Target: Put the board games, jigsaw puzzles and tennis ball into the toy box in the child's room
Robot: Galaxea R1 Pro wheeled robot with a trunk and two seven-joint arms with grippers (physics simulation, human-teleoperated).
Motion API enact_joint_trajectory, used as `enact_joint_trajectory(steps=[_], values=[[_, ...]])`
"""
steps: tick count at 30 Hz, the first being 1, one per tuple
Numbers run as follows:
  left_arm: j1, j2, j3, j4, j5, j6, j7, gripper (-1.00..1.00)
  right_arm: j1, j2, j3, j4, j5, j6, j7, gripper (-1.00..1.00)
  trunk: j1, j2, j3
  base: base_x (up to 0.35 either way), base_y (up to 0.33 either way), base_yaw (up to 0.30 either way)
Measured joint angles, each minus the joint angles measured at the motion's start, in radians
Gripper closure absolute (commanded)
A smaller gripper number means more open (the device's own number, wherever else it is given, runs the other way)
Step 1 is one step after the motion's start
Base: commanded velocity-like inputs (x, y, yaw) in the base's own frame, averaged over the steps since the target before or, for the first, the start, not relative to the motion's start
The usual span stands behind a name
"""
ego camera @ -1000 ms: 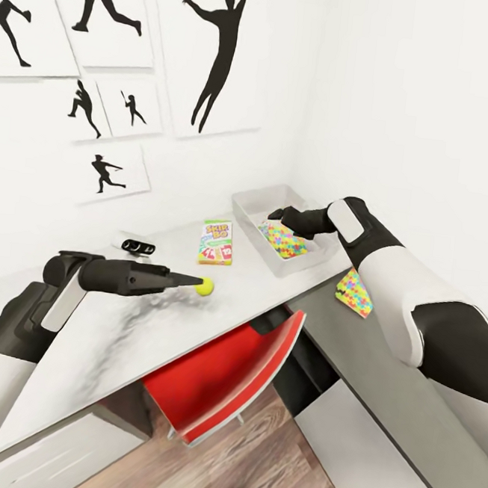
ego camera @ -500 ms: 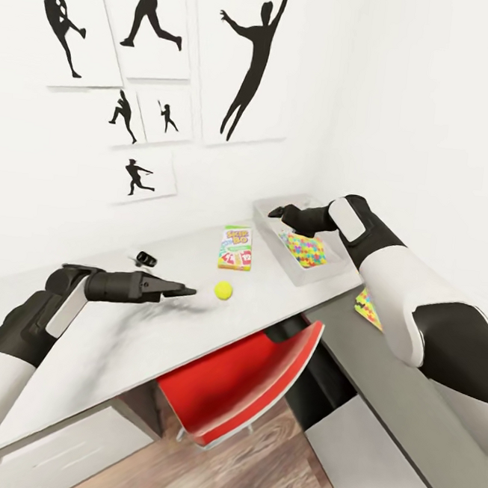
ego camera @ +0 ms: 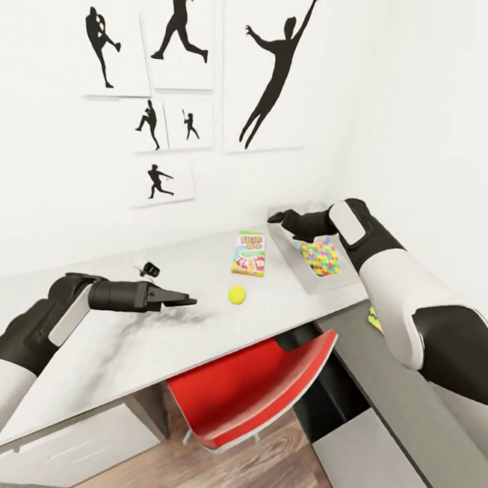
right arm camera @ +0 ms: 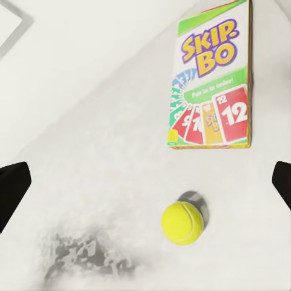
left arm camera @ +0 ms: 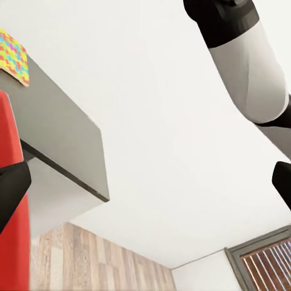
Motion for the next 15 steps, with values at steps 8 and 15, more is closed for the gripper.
enact_joint_trajectory(steps=[8,15], values=[[0.01,0.001,0.006,-0.005,0.0,-0.003,0.001,-1.0,0.016,-0.012,0.0,-0.001,-0.005,0.002,0.002,-1.0,0.0,0.0,0.013,0.0,0.0,0.005],[0.012,-0.001,0.001,-0.002,-0.001,-0.004,0.002,-1.0,0.017,-0.013,0.0,-0.002,-0.004,0.002,0.001,-1.0,0.0,0.0,0.025,0.0,0.0,0.0]])
